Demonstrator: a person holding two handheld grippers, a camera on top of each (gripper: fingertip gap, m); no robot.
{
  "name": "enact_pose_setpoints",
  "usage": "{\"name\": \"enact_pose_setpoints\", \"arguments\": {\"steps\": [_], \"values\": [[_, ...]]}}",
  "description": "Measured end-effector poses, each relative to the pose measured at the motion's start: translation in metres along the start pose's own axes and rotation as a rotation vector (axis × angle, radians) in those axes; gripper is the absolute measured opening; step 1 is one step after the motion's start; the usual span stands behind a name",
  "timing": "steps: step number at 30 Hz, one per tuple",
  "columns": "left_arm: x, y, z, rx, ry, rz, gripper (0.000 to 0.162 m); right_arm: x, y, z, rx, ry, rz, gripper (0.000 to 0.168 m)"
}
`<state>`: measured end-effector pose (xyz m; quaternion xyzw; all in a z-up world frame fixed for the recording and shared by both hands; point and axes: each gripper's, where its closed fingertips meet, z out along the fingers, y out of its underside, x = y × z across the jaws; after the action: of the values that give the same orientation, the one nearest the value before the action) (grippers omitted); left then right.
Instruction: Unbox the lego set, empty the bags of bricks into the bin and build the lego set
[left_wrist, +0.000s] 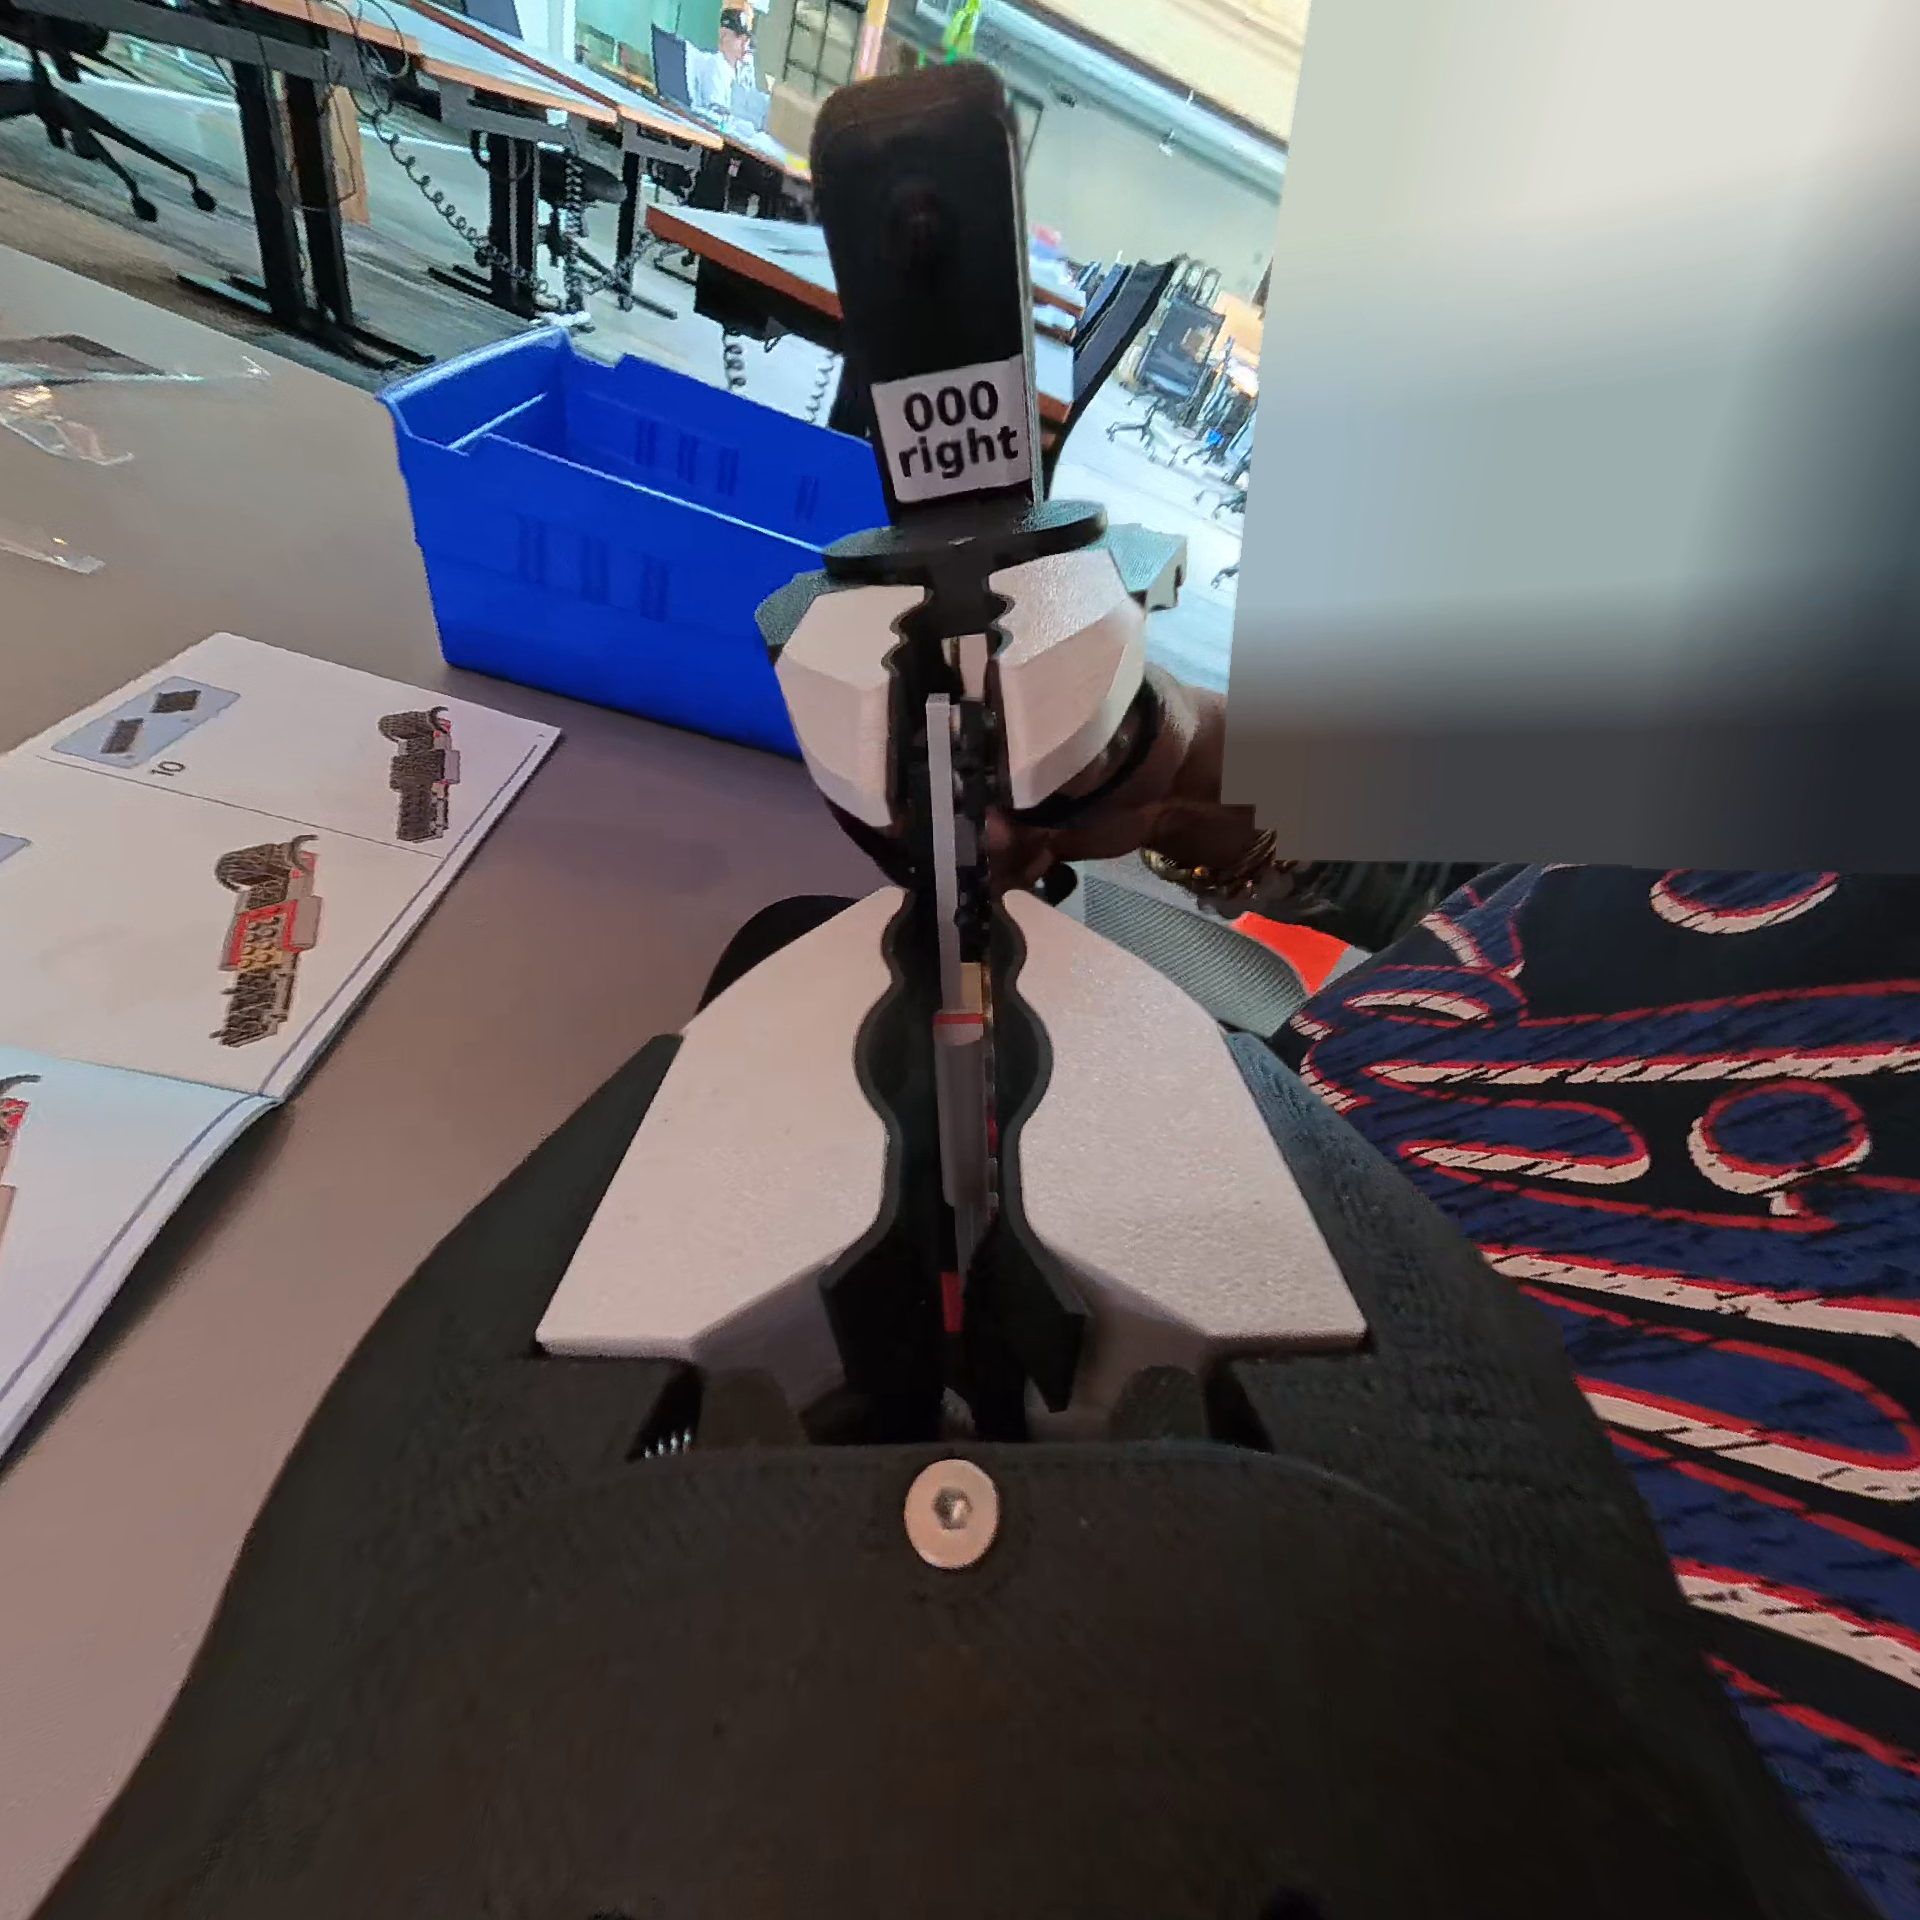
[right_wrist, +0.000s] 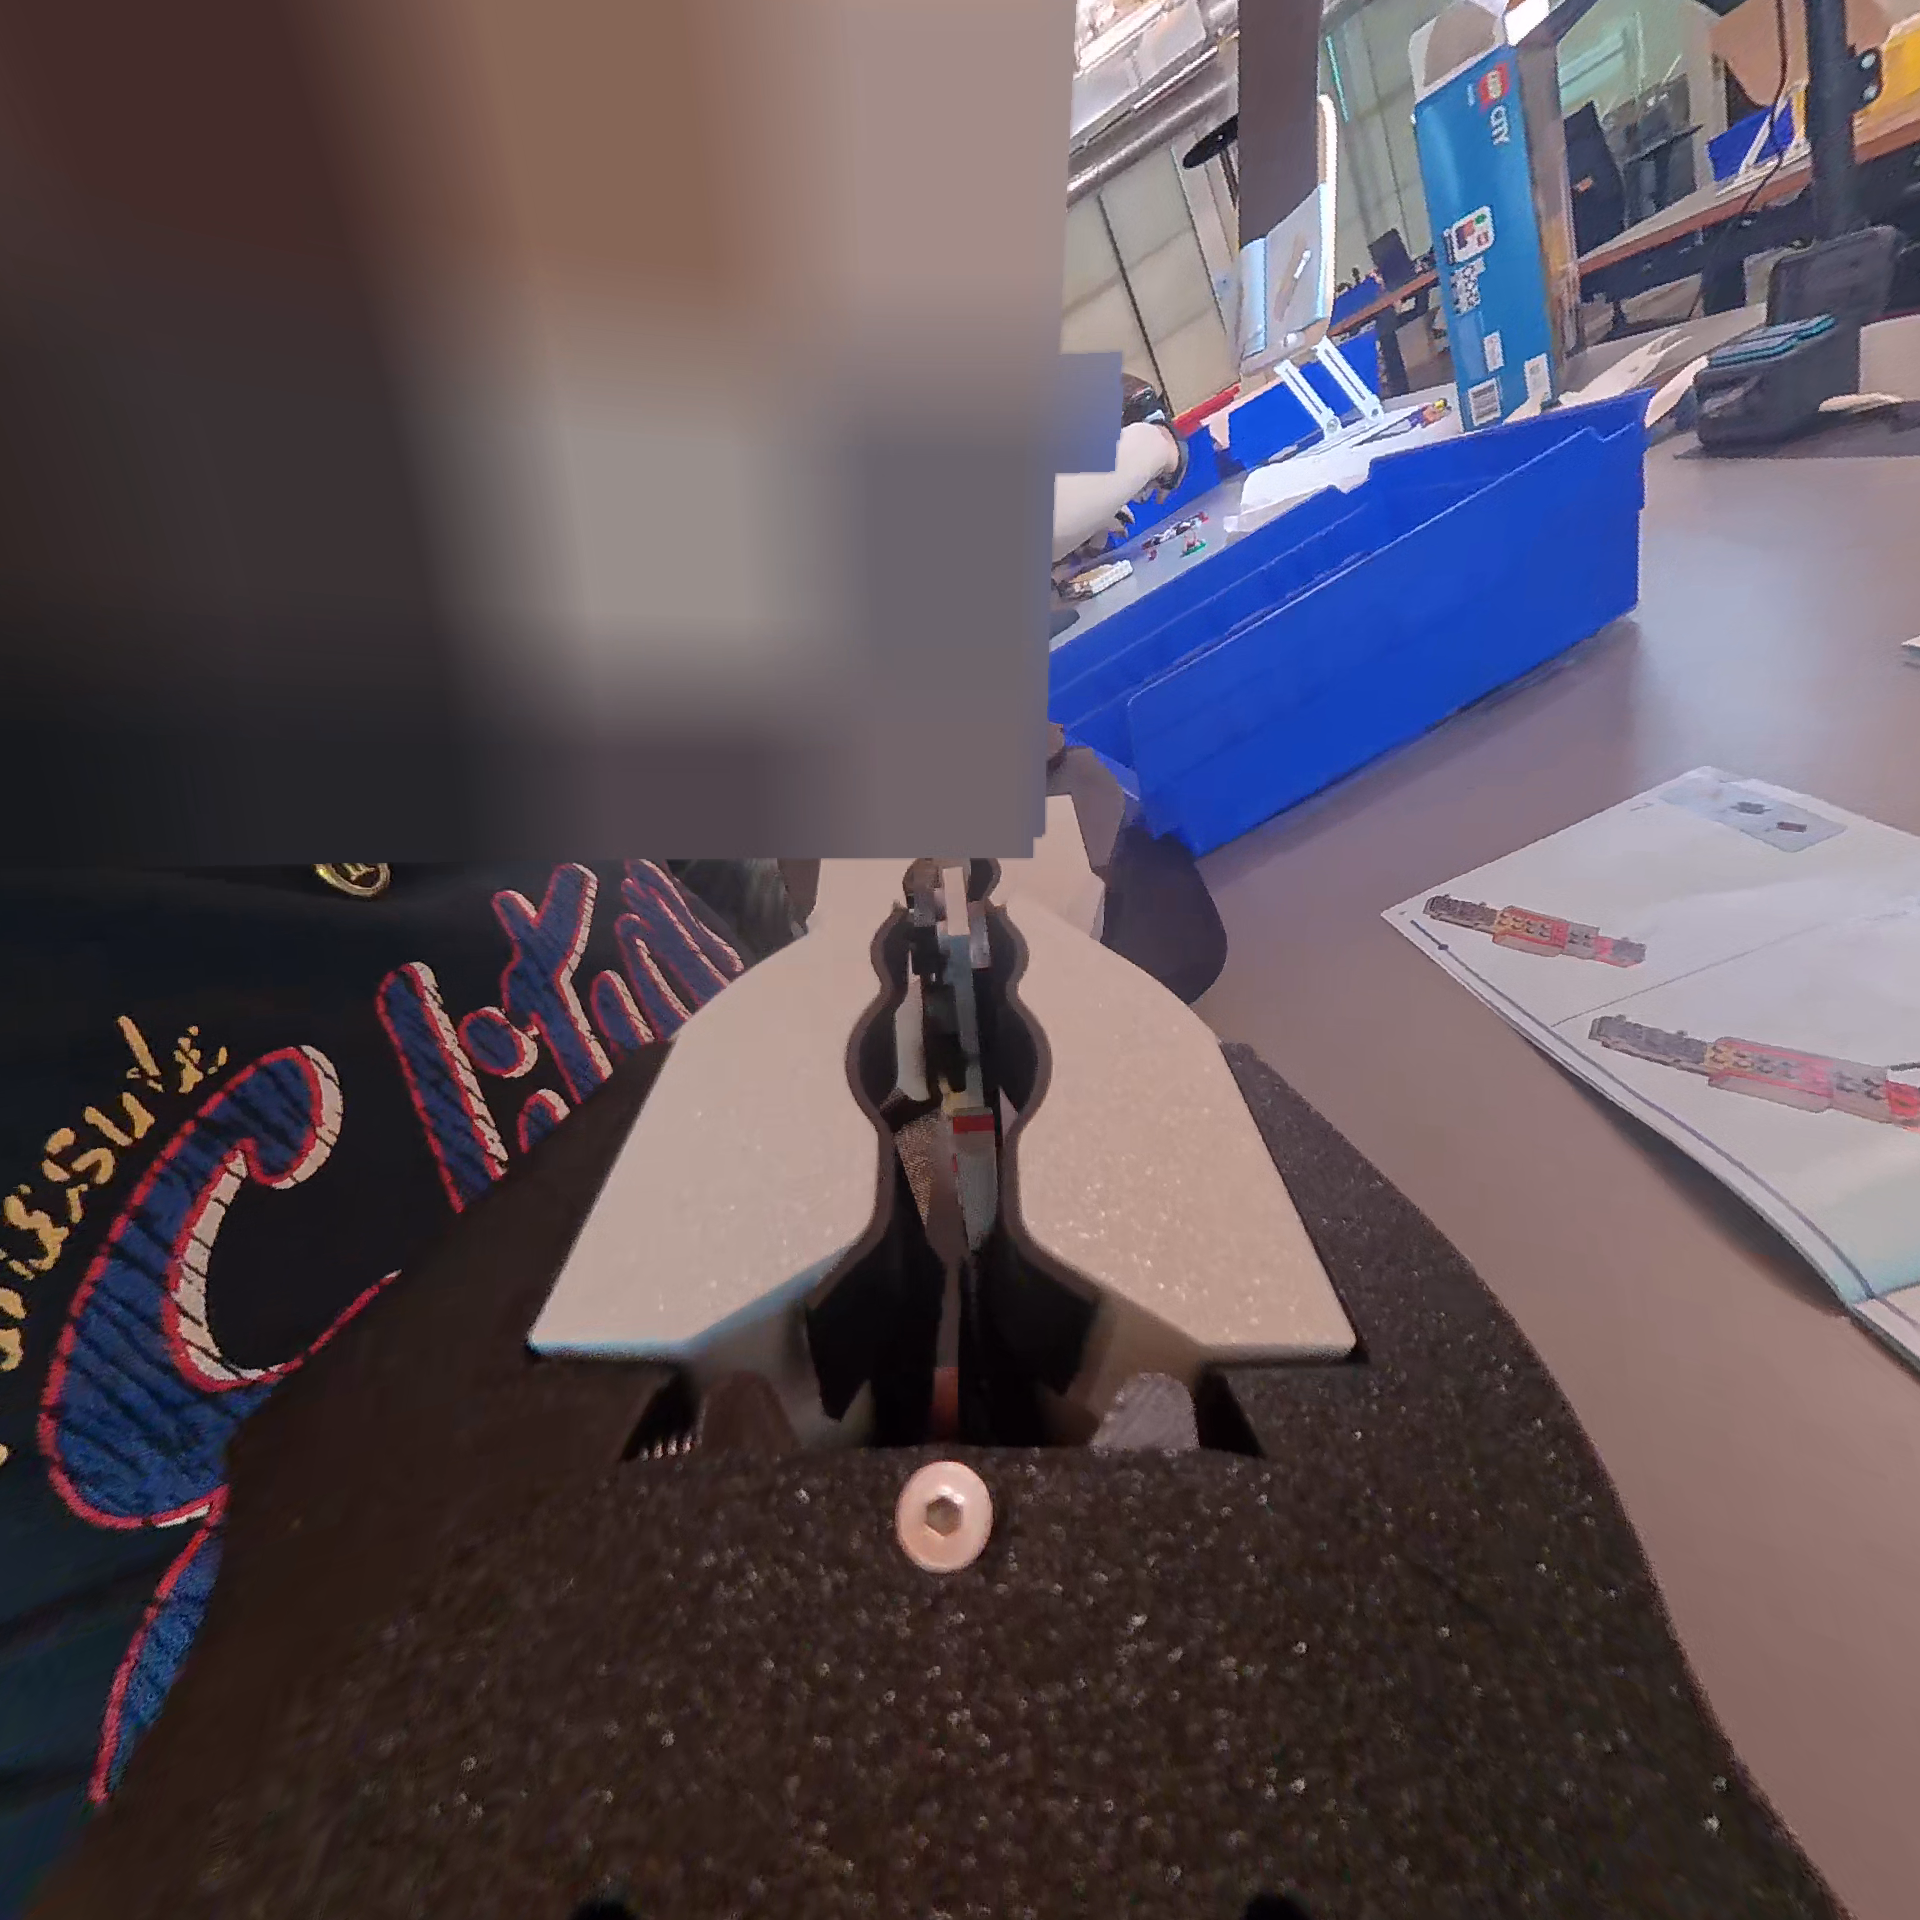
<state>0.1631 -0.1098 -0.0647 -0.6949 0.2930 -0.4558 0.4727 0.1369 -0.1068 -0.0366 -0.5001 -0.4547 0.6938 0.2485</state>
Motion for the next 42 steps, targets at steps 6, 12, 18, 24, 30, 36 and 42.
{"name": "enact_pose_setpoints", "arguments": {"steps": [6, 12, 18, 24, 30, 36, 42], "values": [[0.004, -0.002, 0.000, 0.059, 0.042, -0.060, 0.012, -0.003, -0.001, 0.000, 0.011, -0.028, 0.025, 0.014], [0.009, -0.004, -0.001, 0.099, 0.111, -0.111, 0.013, -0.007, -0.002, 0.000, 0.001, -0.070, 0.050, 0.015], [0.006, -0.001, 0.000, 0.046, 0.038, -0.005, 0.012, -0.006, 0.000, -0.001, -0.004, -0.049, 0.028, 0.013], [0.003, 0.003, 0.001, 0.001, -0.011, 0.080, 0.013, -0.004, 0.003, -0.001, -0.025, 0.007, -0.070, 0.013], [0.002, 0.004, 0.002, -0.045, -0.058, 0.186, 0.013, -0.006, 0.004, -0.003, 0.005, 0.012, -0.150, 0.013], [0.012, 0.000, 0.000, -0.044, 0.082, 0.118, 0.019, -0.012, 0.003, -0.004, 0.065, -0.007, -0.219, 0.013], [0.014, -0.007, 0.000, 0.008, 0.049, 0.206, 0.013, -0.018, 0.004, -0.003, 0.117, -0.032, -0.240, 0.013]]}}
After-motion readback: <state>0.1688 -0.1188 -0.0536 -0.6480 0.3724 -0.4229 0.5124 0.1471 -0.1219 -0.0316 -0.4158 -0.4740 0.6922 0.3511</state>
